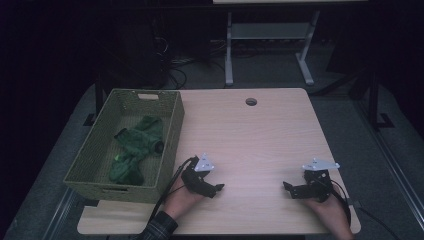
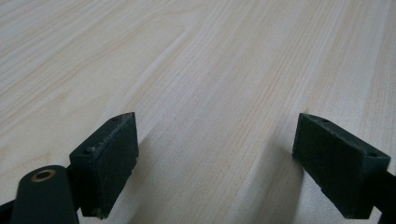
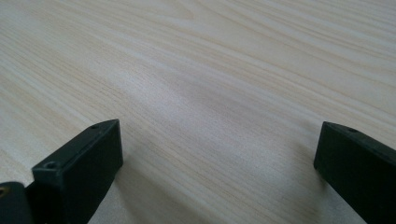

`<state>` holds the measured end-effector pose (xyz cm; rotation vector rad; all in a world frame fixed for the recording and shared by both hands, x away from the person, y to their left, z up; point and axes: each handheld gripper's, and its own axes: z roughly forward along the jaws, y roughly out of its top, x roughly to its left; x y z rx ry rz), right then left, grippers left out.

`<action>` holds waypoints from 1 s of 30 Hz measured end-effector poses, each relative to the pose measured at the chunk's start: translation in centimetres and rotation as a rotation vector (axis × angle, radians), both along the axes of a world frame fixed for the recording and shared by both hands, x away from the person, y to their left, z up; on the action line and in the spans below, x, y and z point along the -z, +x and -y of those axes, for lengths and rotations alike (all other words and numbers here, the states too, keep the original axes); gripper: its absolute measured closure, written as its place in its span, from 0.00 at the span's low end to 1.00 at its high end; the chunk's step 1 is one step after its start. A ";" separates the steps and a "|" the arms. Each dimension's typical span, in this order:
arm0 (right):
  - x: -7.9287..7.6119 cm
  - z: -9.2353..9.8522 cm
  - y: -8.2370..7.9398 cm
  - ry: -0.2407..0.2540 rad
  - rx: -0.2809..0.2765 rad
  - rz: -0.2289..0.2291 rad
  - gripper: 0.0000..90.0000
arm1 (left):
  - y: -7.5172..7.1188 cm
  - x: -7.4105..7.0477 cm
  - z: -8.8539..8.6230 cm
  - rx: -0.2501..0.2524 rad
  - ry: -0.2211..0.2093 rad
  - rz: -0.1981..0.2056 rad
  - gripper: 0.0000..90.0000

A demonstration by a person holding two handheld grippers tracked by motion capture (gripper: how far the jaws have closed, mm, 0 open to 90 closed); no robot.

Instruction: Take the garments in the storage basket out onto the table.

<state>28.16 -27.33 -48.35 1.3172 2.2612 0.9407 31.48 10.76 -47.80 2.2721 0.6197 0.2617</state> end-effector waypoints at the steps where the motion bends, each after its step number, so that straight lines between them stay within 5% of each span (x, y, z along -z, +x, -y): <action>1: 0.0 0.0 0.0 0.000 0.000 0.000 0.01 | 0.0 0.0 0.0 0.000 0.000 0.000 0.15; 12: 0.0 0.0 0.0 0.000 0.000 0.000 0.01 | 0.2 0.0 -0.1 0.026 0.002 0.002 0.14; 30: 0.0 0.0 0.0 0.000 0.002 -0.001 0.01 | 0.3 -1.4 -0.6 -0.001 -0.001 -0.022 0.15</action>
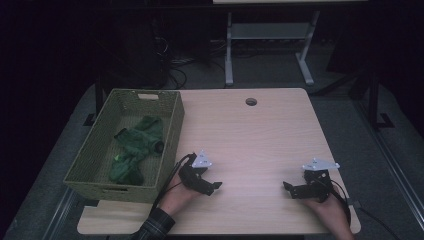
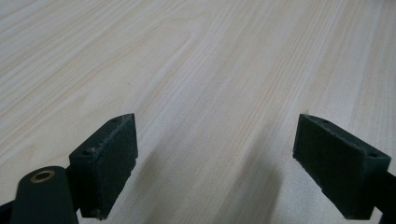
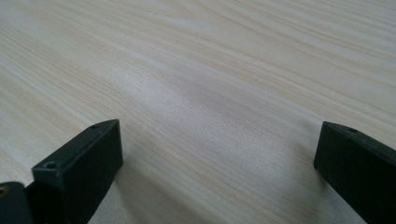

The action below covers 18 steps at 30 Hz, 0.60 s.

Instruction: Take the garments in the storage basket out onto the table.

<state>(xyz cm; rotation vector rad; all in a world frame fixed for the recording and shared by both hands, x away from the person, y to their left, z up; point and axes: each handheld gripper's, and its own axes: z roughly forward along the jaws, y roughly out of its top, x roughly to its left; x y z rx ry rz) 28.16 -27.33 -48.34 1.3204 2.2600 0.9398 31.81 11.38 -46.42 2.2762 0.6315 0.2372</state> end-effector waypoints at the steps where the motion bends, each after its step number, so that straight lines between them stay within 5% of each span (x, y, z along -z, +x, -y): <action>1: 0.0 0.0 0.0 0.000 0.000 0.000 0.01 | 0.0 -0.1 -0.1 0.000 -0.001 -0.002 0.15; 18: 0.0 0.0 0.0 0.002 0.002 -0.003 0.01 | 0.0 -2.3 0.1 0.031 -0.015 -0.015 0.15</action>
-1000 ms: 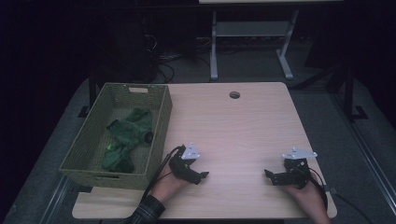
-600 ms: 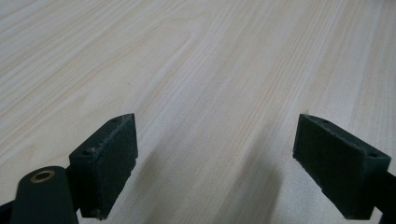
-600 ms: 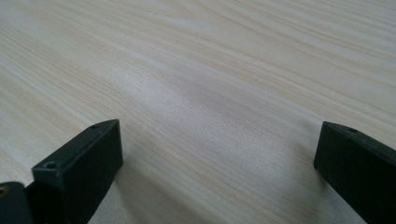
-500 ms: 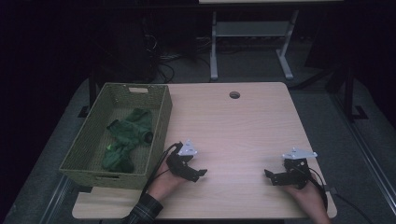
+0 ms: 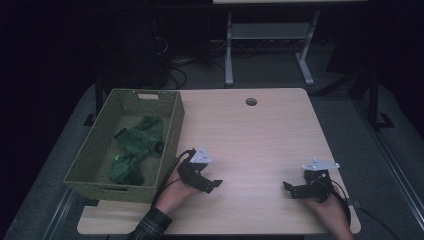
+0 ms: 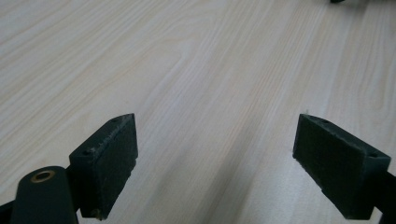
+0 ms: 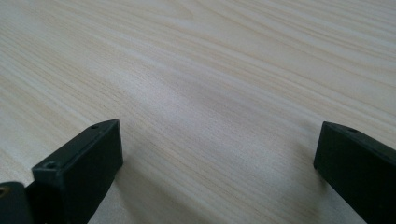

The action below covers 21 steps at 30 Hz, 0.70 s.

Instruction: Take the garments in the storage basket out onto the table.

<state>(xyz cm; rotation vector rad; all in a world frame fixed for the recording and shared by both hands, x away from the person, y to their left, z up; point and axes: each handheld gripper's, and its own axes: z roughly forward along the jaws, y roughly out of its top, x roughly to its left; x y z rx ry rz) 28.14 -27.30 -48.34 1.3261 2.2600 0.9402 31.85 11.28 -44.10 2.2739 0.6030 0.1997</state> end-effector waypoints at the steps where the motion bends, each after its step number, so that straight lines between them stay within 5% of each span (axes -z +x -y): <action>1: 0.0 0.0 0.0 0.000 0.000 0.000 0.01 | 0.0 -0.2 0.0 0.003 0.003 0.000 0.15; 21: 0.0 0.0 0.0 0.000 0.000 -0.001 0.01 | 0.2 -3.8 0.2 0.038 0.022 0.000 0.15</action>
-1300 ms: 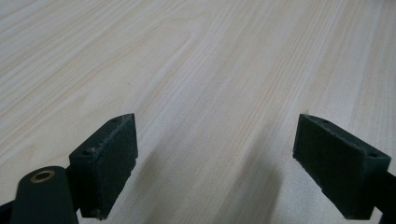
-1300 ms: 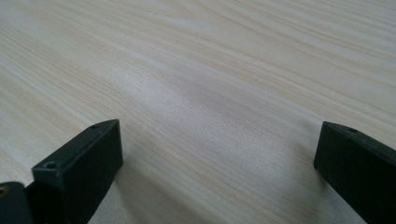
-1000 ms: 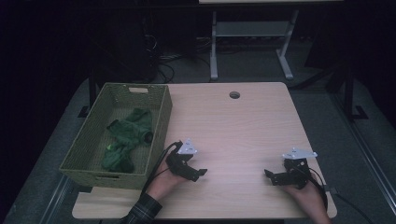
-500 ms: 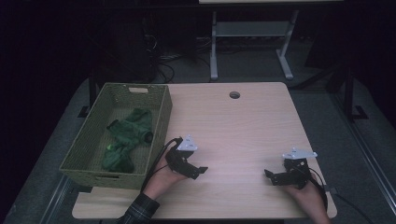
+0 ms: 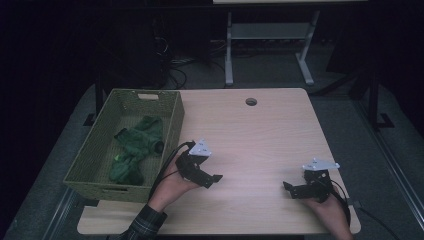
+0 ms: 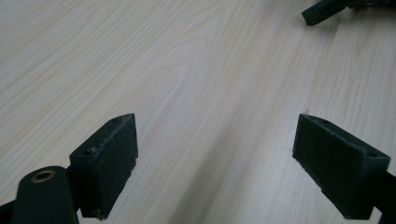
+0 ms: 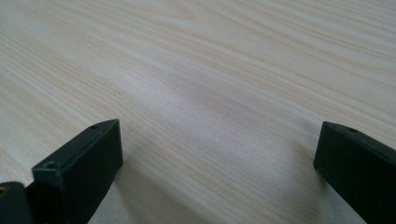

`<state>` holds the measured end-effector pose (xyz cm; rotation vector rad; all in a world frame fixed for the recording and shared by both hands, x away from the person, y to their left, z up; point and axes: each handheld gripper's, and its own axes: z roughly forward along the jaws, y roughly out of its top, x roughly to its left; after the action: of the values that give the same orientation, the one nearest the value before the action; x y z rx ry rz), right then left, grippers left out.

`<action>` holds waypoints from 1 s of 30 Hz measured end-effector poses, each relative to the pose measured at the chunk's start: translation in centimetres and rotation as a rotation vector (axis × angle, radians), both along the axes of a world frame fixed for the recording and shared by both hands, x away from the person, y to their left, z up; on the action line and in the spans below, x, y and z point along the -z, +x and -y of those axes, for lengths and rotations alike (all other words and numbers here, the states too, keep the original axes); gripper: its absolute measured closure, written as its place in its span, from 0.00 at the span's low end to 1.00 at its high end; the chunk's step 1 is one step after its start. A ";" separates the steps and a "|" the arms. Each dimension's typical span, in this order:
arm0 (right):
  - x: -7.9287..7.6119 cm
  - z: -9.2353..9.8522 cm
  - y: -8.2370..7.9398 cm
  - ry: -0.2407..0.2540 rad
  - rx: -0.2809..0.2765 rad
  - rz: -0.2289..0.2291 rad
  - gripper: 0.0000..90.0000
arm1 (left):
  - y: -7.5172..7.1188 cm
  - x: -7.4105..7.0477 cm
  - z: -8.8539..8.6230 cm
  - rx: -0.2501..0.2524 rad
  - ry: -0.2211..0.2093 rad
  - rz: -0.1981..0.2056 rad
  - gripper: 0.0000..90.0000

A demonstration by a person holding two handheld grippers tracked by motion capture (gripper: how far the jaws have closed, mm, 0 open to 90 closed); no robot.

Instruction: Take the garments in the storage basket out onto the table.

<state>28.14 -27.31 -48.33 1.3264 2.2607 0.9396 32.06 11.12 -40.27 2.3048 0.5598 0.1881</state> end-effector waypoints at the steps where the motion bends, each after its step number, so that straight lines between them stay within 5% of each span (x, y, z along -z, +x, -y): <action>1: 0.0 0.0 0.0 0.000 0.000 0.000 0.01 | 0.0 -0.2 0.1 0.005 0.002 0.001 0.15; 15: 0.0 0.0 0.0 -0.001 -0.002 0.004 0.01 | 1.2 -3.0 0.4 0.031 0.009 0.022 0.15; 30: 0.0 0.0 0.0 0.000 -0.003 0.005 0.01 | 2.9 -5.9 -2.5 -0.015 -0.035 0.054 0.16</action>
<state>28.17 -27.32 -48.35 1.3198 2.2591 0.9428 35.01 13.58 -34.36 2.2558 0.5485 0.2447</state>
